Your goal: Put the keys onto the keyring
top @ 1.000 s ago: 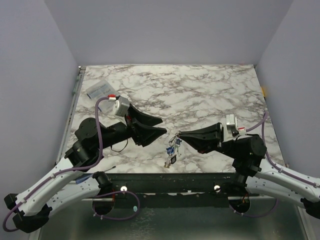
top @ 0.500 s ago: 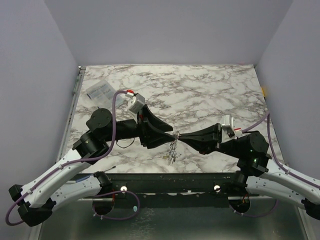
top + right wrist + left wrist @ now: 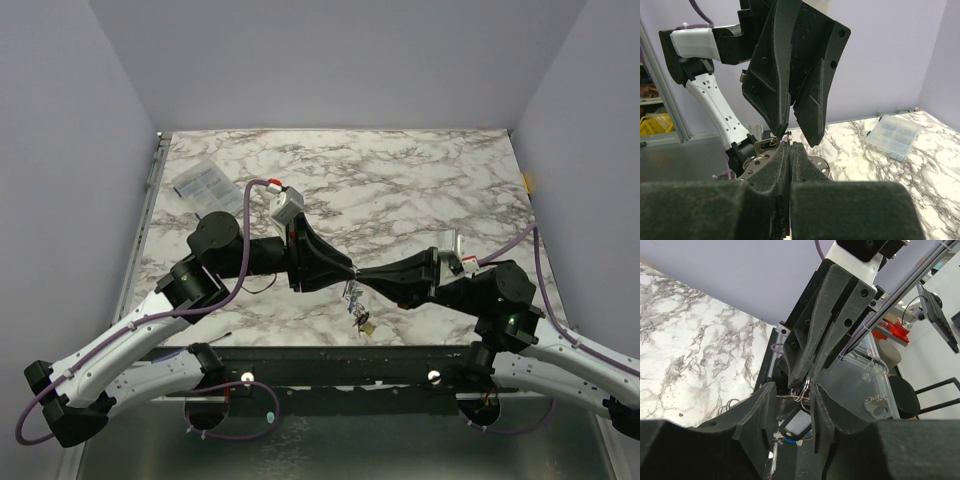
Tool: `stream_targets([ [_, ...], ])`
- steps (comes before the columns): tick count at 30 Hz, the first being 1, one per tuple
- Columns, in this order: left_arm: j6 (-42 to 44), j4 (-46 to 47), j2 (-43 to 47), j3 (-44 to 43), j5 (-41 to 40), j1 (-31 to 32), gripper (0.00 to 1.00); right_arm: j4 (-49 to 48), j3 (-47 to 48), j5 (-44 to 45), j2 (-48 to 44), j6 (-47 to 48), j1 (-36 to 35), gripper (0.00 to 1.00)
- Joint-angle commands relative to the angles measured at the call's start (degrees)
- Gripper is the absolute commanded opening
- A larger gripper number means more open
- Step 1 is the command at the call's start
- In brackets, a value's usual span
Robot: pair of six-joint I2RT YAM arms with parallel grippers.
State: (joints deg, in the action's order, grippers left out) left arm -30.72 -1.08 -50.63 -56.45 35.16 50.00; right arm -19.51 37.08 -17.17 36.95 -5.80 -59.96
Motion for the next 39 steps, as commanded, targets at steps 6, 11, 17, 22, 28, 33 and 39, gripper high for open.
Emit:
stream_targets([
  [6,0.2,-0.6,1.8,0.9,0.6,0.1,0.36,0.2,2.7,2.0,-1.3,1.0,-0.3,0.01],
  [11,0.6,-1.7,1.6,1.0,0.3,0.1,0.32,0.3,2.8,2.1,-1.3,1.1,-0.3,0.01],
  [17,0.2,-2.5,0.6,0.9,0.1,0.0,0.28,0.0,3.0,2.0,-0.8,1.0,-0.4,0.01],
  [22,0.9,-2.8,0.7,1.0,-1.3,0.1,0.10,0.0,3.1,1.7,-0.6,1.0,-0.3,0.01],
  [28,2.4,-4.9,2.0,0.8,-6.1,0.2,0.00,0.2,2.9,1.8,-1.0,0.8,-0.4,0.01],
  [33,3.3,-6.6,2.9,0.1,-8.0,0.1,0.00,0.0,2.9,1.7,-1.5,0.4,-0.4,0.01],
  [39,3.4,-7.5,3.4,-0.2,-8.0,0.1,0.00,0.0,3.0,1.4,-1.8,0.3,-0.3,0.01],
])
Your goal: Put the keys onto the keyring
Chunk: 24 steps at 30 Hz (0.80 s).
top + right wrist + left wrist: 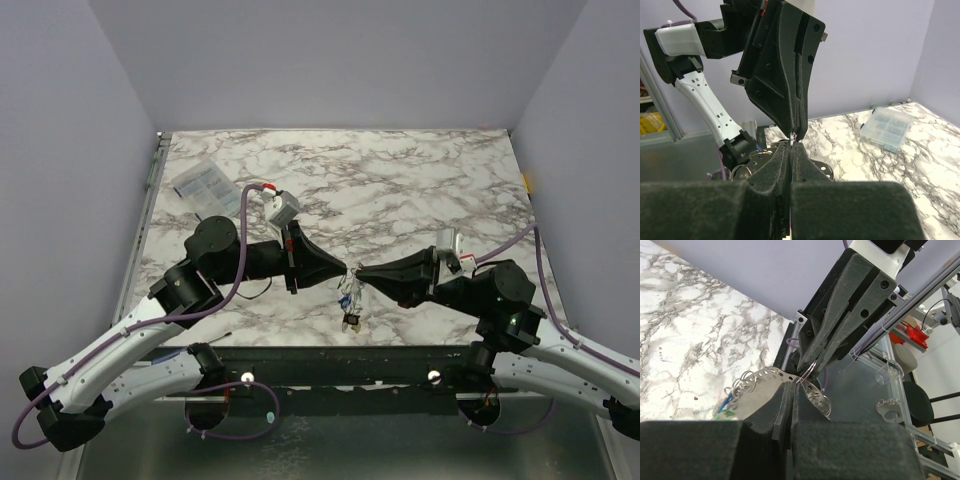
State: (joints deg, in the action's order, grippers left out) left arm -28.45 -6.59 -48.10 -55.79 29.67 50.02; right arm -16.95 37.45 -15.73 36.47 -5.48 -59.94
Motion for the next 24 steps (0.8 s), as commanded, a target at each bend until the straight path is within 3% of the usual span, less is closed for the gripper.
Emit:
stream_targets([
  [1,1.0,-2.0,0.9,-0.7,-2.5,0.1,0.00,-2.8,2.6,-0.1,-1.3,-0.1,-0.4,0.01],
  [16,0.9,-2.2,0.6,-0.1,-2.2,0.0,0.00,-4.9,2.3,-0.1,-0.8,-0.4,-0.4,0.01],
  [17,1.1,-2.2,0.8,-0.1,-2.3,0.0,0.03,-4.7,2.4,0.1,-0.8,-0.3,-0.4,0.01],
  [19,1.5,-2.3,1.7,-0.5,-3.1,0.1,0.30,-4.4,2.4,0.6,-0.7,0.1,-0.4,0.01],
  [21,1.3,-2.3,2.6,-1.0,-4.8,0.1,0.49,-3.7,2.4,1.1,-0.7,0.4,-0.4,0.01],
  [24,-0.3,-2.4,3.3,-1.6,-5.9,0.1,0.57,-2.6,2.3,2.3,-0.8,0.9,-0.4,0.01],
])
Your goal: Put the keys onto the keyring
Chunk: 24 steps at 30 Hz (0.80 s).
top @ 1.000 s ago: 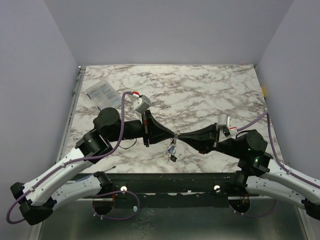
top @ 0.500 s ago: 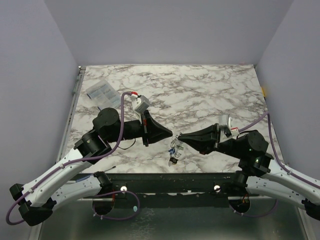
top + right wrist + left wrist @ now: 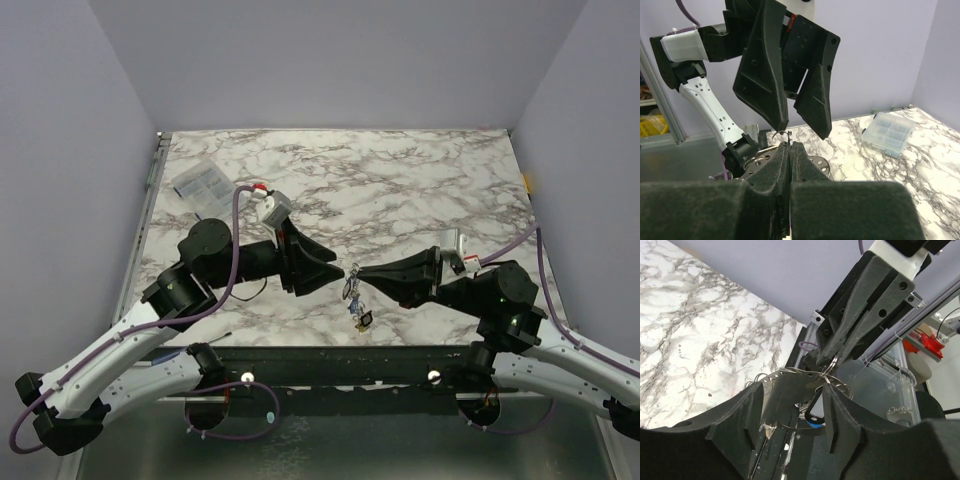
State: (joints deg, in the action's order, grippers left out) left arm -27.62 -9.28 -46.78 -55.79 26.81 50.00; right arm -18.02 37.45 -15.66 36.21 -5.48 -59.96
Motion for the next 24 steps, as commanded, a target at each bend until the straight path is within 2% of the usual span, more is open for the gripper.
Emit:
stream_targets([
  [1,-1.7,0.3,2.0,-1.9,-3.2,0.1,0.57,-1.3,2.2,2.6,-0.5,1.1,-0.4,0.01],
  [17,-7.7,1.4,0.4,-0.5,-2.7,0.0,0.50,-1.8,2.9,3.8,1.9,3.8,-0.4,0.01],
  [21,-7.8,1.5,-0.1,-0.2,-2.1,0.1,0.41,-2.8,2.9,3.8,2.3,3.9,-0.4,0.01],
  [24,-8.0,1.7,-0.5,0.2,-1.6,0.1,0.28,-3.4,3.0,3.7,2.4,3.9,-0.4,0.01],
])
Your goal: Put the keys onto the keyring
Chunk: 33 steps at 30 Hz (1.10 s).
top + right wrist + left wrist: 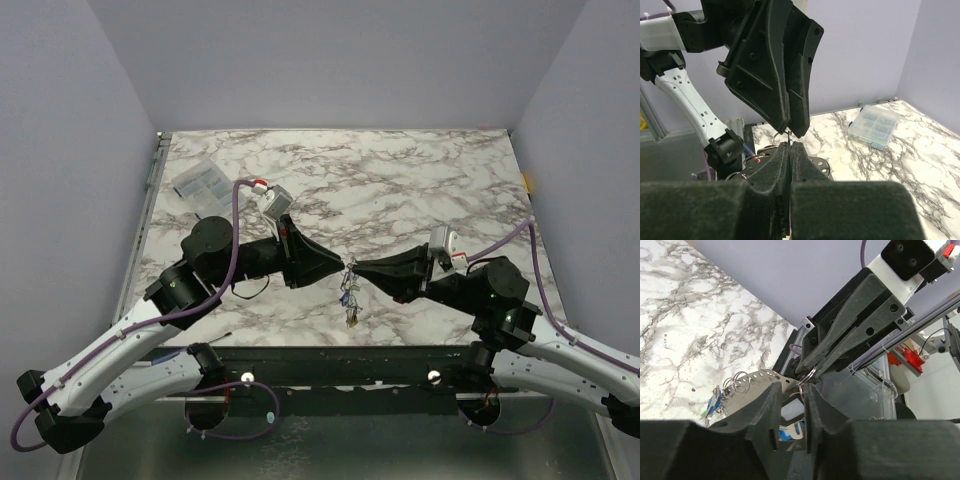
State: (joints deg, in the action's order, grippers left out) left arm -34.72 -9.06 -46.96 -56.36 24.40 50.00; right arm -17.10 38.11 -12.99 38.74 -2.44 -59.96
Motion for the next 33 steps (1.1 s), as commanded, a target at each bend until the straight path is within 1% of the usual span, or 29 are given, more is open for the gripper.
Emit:
stream_targets([
  [1,-1.0,1.7,-0.4,0.9,0.8,0.1,0.25,-4.4,2.5,0.9,-0.1,1.0,-0.4,0.01],
  [3,-1.4,2.1,-0.5,1.2,0.9,0.1,0.20,-4.6,2.7,0.6,0.0,0.9,-0.3,0.01],
  [8,-2.1,3.6,-1.1,1.7,1.6,0.1,0.11,-5.9,2.5,-0.1,0.0,0.1,-0.4,0.01],
  [12,-2.8,4.5,-1.5,1.7,2.4,0.1,0.01,-7.0,2.2,-0.3,0.1,-0.2,-0.3,0.01],
  [25,-3.2,5.3,1.8,2.5,2.3,0.1,0.00,-7.8,2.2,-0.1,0.3,0.5,-0.3,0.01],
  [26,-3.1,5.3,2.0,2.4,2.4,0.1,0.10,-7.7,2.2,-0.3,0.2,0.5,-0.3,0.01],
  [27,-3.0,5.3,2.0,2.3,2.3,0.1,0.24,-7.6,2.2,-0.4,0.2,0.5,-0.4,0.01],
  [28,-2.9,5.3,2.2,2.1,2.2,0.1,0.35,-7.4,2.2,-0.6,0.0,0.5,-0.4,0.01],
  [29,-3.0,5.3,2.2,1.9,2.0,0.1,0.42,-7.2,2.1,-0.8,0.0,0.4,-0.3,0.01],
  [31,-2.9,5.3,2.2,1.5,2.2,0.1,0.46,-7.2,1.8,-0.7,-0.3,0.0,-0.3,0.01],
  [33,-2.8,5.2,2.0,1.3,2.7,0.1,0.47,-7.1,1.6,-0.7,-0.5,-0.2,-0.4,0.01],
])
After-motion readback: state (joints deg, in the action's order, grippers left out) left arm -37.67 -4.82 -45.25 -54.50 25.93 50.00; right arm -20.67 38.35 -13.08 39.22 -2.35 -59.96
